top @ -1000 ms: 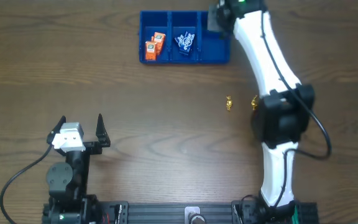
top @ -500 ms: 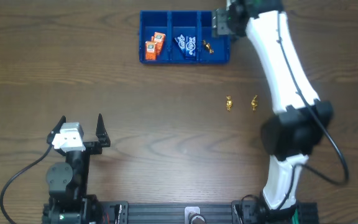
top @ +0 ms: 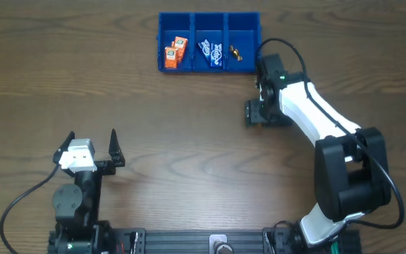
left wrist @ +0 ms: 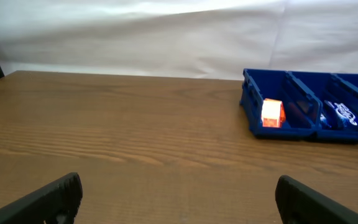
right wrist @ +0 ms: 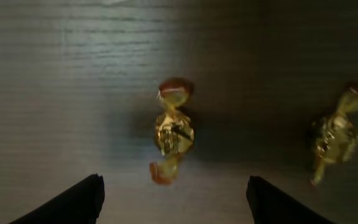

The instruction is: Sort Candies Into Trays

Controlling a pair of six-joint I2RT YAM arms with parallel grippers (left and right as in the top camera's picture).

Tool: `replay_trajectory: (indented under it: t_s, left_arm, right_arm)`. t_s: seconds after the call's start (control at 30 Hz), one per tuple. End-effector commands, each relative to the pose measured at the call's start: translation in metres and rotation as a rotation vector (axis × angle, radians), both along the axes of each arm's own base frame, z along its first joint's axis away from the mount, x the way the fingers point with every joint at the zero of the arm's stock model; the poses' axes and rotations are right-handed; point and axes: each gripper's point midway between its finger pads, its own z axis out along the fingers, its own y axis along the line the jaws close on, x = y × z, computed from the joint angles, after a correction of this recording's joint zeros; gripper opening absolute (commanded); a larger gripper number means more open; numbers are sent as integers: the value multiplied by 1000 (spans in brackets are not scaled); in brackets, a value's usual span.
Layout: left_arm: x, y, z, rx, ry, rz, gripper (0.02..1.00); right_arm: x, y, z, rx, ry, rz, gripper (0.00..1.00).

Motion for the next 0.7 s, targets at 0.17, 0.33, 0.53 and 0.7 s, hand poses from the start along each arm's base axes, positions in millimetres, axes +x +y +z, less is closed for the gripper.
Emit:
replay_trajectory:
  t_s: [0.17,0.33,0.53,0.7]
  left_arm:
    - [-1,2,-18,5,53,11,998]
    - [-1,2,-18,5,53,11,998]
    - [-1,2,-18,5,53,11,998]
    - [-1,2,-18,5,53,11,998]
  right_arm:
    - [16,-2,-5,-10,-59,-17,759]
    - [24,-6,-14,-37,-73,-24,730]
    - [24,-6,-26,-42,-53,-24,695]
    - [21,-7,-34,-48,-31,-23,485]
